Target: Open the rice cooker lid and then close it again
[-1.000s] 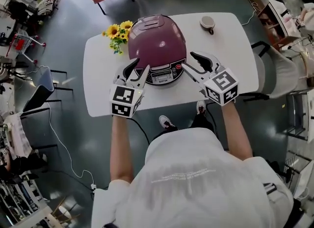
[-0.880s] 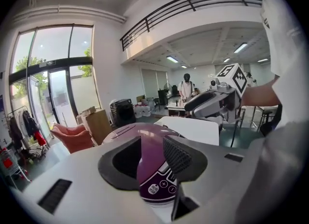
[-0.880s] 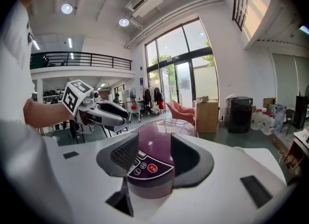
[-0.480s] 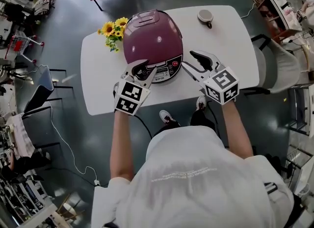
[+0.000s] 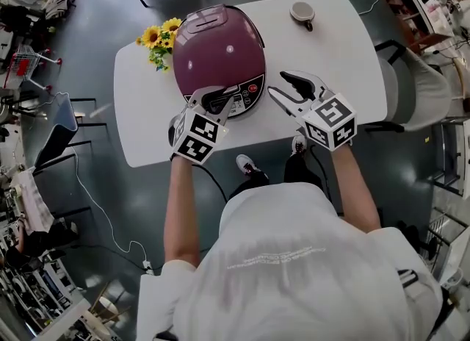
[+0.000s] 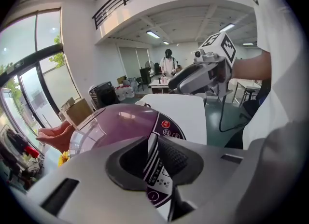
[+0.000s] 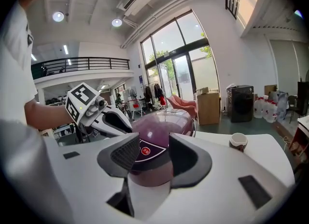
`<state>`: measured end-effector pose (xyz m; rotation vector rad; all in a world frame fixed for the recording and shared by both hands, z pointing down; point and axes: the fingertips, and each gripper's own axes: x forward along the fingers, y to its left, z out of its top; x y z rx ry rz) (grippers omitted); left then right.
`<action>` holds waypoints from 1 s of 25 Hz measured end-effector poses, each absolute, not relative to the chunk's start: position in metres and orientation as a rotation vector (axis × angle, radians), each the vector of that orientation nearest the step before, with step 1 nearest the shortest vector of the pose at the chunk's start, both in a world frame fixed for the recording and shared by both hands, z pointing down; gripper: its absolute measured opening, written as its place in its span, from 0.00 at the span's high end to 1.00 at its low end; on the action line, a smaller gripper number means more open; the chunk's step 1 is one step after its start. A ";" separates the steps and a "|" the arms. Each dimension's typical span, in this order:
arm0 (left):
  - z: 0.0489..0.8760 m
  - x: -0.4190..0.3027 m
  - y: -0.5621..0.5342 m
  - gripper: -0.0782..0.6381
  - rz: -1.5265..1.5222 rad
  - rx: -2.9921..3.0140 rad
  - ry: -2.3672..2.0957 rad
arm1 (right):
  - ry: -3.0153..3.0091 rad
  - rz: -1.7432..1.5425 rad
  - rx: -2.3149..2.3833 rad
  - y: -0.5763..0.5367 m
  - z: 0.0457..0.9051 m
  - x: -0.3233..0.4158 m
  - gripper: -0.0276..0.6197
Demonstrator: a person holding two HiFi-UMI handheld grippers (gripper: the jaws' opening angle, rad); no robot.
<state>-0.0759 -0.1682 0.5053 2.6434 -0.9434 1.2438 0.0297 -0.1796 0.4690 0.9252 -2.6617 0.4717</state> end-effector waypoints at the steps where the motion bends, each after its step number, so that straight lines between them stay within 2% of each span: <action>1: 0.508 -0.075 -0.169 0.79 1.269 2.642 -0.941 | -2.659 0.473 0.924 -0.180 0.470 0.031 0.64; 10: 0.520 -0.074 -0.171 0.84 1.361 2.667 -0.891 | -2.628 0.479 0.928 -0.182 0.473 0.041 0.65; 18: 0.524 -0.074 -0.173 0.84 1.372 2.609 -0.984 | -2.624 0.456 0.921 -0.187 0.466 0.038 0.65; 25: 0.523 -0.073 -0.174 0.84 1.280 2.551 -0.988 | -2.646 0.409 0.872 -0.189 0.458 0.027 0.65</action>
